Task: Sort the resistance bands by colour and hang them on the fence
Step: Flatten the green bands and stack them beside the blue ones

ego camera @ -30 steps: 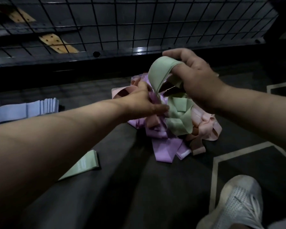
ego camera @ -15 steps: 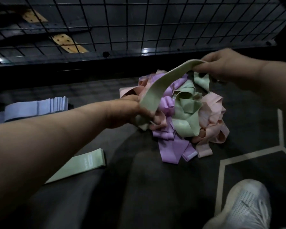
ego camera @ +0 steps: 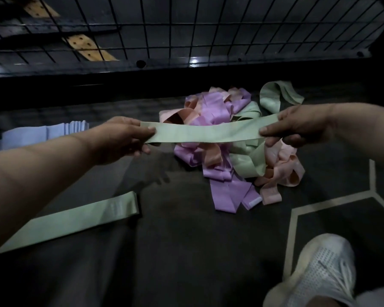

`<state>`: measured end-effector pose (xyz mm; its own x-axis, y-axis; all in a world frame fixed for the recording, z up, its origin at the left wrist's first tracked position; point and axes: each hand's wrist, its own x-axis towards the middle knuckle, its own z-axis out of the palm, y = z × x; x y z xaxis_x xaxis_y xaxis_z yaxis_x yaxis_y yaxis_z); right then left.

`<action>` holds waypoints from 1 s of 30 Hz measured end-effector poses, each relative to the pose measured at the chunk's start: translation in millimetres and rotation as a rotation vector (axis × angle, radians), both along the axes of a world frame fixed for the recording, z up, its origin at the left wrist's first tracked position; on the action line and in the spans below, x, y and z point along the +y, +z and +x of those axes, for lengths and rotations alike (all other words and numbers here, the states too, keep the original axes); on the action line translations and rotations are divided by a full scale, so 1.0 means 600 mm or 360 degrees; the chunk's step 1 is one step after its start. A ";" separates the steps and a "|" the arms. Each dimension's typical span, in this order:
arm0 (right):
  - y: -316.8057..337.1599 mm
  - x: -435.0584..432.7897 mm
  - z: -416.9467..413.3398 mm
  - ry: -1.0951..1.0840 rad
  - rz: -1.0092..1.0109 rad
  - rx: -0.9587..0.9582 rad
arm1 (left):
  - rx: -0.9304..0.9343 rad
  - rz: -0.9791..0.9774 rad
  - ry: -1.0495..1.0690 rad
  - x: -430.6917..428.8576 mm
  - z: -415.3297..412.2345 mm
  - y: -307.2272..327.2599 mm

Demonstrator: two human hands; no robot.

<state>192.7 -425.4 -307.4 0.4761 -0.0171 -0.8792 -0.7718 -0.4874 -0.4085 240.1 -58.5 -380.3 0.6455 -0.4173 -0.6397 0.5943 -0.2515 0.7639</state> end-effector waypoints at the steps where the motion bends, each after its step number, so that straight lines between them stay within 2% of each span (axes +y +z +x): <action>1: -0.002 0.005 -0.002 -0.0028 0.0026 -0.0055 | -0.0038 0.0019 0.0057 0.004 0.001 -0.005; 6: -0.006 0.016 -0.008 -0.0148 0.0209 -0.0131 | -0.0146 0.0061 0.0202 0.025 0.004 -0.021; 11: -0.018 0.019 -0.015 -0.0110 0.0059 -0.0213 | -0.0166 0.0070 0.0094 0.043 0.011 -0.023; 15: -0.038 0.022 -0.025 -0.0455 0.0404 -0.0384 | -0.0037 -0.0203 0.0196 0.051 0.011 -0.023; 18: -0.046 0.027 -0.034 -0.0683 0.0633 -0.0406 | 0.0119 -0.0373 0.0417 0.051 0.013 -0.023; 20: -0.054 0.033 -0.039 -0.0620 0.0545 -0.0518 | 0.0062 -0.0323 0.0495 0.047 0.011 -0.025; 23: -0.063 0.043 -0.049 -0.0491 0.0408 -0.0696 | -0.0173 -0.0198 0.0440 0.046 0.007 -0.034; 26: -0.058 0.052 -0.053 -0.0561 0.0429 -0.0766 | -0.0185 -0.0162 0.0530 0.050 0.007 -0.029; 30: -0.052 0.060 -0.048 -0.0758 0.0497 -0.0708 | -0.0185 -0.0173 0.0607 0.053 0.006 -0.022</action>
